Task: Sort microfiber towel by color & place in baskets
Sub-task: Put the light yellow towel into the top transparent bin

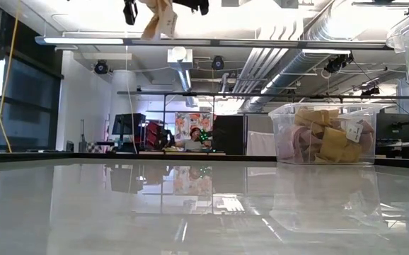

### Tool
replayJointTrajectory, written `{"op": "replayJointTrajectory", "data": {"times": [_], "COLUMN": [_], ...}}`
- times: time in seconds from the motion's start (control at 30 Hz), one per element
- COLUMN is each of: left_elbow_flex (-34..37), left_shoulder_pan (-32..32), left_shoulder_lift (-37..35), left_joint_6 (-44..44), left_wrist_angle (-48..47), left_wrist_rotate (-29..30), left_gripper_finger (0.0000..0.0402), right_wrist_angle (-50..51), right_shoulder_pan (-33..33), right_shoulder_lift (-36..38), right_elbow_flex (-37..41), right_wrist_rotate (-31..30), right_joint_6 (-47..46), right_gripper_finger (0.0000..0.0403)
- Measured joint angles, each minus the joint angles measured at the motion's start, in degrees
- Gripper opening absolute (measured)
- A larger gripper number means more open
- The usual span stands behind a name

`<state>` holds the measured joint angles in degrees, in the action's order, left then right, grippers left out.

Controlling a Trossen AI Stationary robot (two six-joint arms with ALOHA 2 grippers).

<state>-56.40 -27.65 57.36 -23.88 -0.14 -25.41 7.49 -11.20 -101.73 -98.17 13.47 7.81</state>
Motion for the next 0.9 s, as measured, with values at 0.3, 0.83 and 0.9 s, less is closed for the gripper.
{"op": "replayJointTrajectory", "data": {"times": [0.3,0.83,0.9], "left_elbow_flex": [-0.02,-0.11,-0.11], "left_shoulder_pan": [0.06,-3.14,-4.18], "left_shoulder_lift": [0.35,-2.53,-3.4], "left_joint_6": [2.97,5.12,5.61], "left_wrist_angle": [0.34,-5.04,-7.84], "left_wrist_rotate": [0.23,2.7,4.04], "left_gripper_finger": [0.0003,0.0125,0.0142], "right_wrist_angle": [-0.7,9.7,14.73], "right_shoulder_pan": [-0.07,-2.22,-3.48], "right_shoulder_lift": [-0.18,3.82,6.37], "right_elbow_flex": [0.11,0.11,0.1], "right_wrist_rotate": [-0.09,-12.27,-15.46], "right_joint_6": [-1.92,-9.2,-10.43], "right_gripper_finger": [0.0176,0.0021,0.0011]}}
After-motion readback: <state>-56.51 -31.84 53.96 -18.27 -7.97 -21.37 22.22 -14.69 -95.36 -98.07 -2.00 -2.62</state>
